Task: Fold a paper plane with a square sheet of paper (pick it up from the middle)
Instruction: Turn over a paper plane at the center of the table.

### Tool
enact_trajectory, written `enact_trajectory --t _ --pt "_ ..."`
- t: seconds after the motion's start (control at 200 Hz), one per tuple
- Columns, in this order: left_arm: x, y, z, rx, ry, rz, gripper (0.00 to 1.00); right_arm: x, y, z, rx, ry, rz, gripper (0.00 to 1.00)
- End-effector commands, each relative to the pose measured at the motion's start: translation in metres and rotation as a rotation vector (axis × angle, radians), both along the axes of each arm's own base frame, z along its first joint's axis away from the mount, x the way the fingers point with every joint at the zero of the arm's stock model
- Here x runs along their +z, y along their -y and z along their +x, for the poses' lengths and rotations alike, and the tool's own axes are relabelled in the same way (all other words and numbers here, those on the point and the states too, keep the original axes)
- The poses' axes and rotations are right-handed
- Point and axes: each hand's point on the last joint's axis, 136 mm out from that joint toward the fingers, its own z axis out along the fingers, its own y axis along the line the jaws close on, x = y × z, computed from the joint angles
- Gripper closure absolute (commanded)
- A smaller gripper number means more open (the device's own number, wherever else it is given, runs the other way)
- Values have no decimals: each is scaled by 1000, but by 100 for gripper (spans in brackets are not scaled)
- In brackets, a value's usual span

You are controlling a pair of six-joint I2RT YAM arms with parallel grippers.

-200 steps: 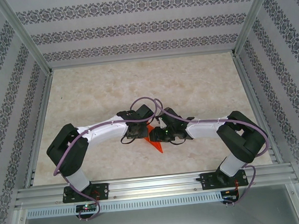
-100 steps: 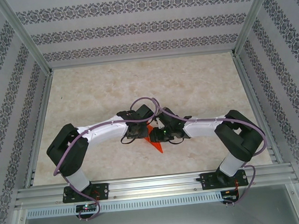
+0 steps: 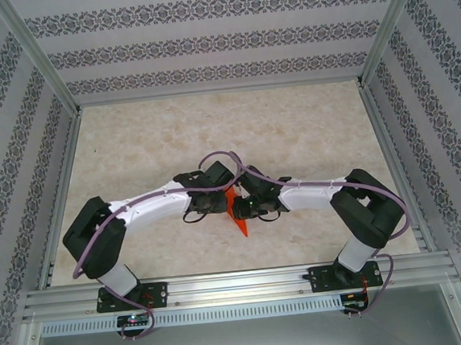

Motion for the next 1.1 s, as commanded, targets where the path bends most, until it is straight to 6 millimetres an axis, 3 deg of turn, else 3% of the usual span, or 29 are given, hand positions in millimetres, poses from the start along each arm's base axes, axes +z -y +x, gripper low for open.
enact_trajectory --t 0.0,0.155,0.27,0.684,1.099 --pt "48 11 12 -9 141 -111 64 26 18 15 -58 114 -92 92" --pt "78 -10 18 56 246 -105 59 44 46 36 -171 191 -254 92" --pt "79 -28 19 107 271 -95 58 45 45 49 -191 173 -301 91" --pt "68 -55 14 168 262 -106 59 4 23 72 -207 48 -424 86" --pt "63 -53 16 163 246 -116 59 -32 25 61 -209 -27 -445 79"
